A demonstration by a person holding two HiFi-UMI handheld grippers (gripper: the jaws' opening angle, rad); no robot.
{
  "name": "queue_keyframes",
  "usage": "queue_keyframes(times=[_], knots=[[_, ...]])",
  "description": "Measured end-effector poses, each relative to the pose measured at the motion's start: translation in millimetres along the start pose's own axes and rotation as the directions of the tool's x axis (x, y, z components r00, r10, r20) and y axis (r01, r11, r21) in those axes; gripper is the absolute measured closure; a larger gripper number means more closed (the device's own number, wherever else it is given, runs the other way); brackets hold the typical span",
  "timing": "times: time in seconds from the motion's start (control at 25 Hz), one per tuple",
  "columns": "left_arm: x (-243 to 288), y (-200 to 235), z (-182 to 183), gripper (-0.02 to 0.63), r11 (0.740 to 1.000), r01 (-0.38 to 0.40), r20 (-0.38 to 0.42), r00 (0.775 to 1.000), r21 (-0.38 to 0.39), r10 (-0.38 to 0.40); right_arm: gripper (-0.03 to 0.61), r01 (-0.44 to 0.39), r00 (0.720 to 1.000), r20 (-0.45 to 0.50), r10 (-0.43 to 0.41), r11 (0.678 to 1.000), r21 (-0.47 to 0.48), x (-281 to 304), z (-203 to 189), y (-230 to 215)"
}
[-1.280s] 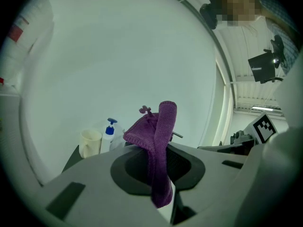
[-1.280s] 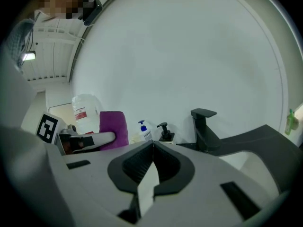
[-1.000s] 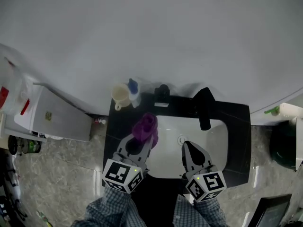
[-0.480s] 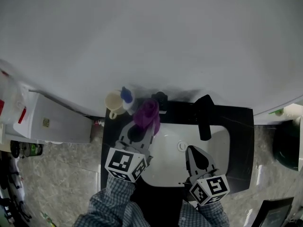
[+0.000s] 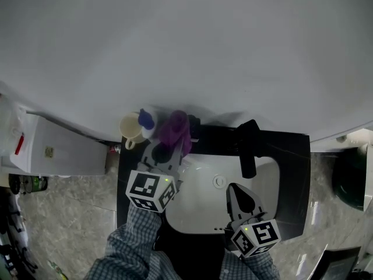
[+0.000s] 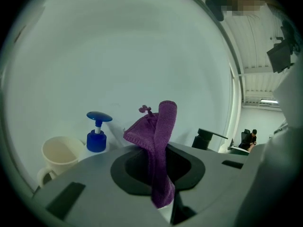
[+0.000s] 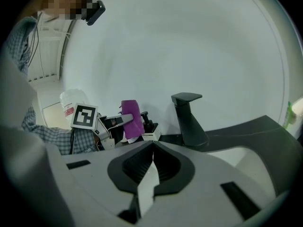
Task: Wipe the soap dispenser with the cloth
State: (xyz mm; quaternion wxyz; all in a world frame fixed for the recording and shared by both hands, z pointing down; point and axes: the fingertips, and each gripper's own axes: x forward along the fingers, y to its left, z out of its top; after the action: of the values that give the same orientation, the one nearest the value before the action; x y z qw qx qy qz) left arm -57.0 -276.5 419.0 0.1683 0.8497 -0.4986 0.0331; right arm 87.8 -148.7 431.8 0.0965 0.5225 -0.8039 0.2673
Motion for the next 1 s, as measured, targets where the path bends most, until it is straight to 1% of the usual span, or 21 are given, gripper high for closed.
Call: queue_keyframes(times=[0.12,0.28,0.36,0.56,0.84,1.0], knots=[[5.2,5.1,-9.5,0.554,1.0,-0.017,-0.023,1.0,0.01,0.017,0.56,-0.004,1.0,-0.007,0.004,1.0,0.006,2.7,-3.4,-1.4],[8.9,8.8,-19.4,0.554,0.999,-0.029,-0.044,0.999,0.041,0.031,0.56,-0.009,1.0,-0.002,0.009,1.0,0.013,7.1,-2.0,-3.7],[8.8,12.5,-26.7,0.554,0.998,-0.044,-0.063,0.997,0.043,0.047,0.56,-0.01,1.0,0.003,0.01,1.0,0.016,8.2,0.3,-4.2],[8.5,23.7,-47.8,0.554,0.997,-0.079,-0.114,0.99,0.0,0.079,0.56,-0.011,1.0,0.002,0.011,1.0,0.018,7.3,0.4,-5.2],[11.6,36.9,-58.2,0.554,0.993,-0.106,-0.129,0.987,-0.053,0.098,0.56,-0.01,1.0,-0.005,0.01,1.0,0.016,7.7,-2.1,-5.3],[5.2,42.6,-62.3,0.554,0.988,-0.122,-0.141,0.984,-0.097,0.108,0.56,-0.021,1.0,-0.008,0.021,1.0,0.011,8.7,-2.7,-2.4]])
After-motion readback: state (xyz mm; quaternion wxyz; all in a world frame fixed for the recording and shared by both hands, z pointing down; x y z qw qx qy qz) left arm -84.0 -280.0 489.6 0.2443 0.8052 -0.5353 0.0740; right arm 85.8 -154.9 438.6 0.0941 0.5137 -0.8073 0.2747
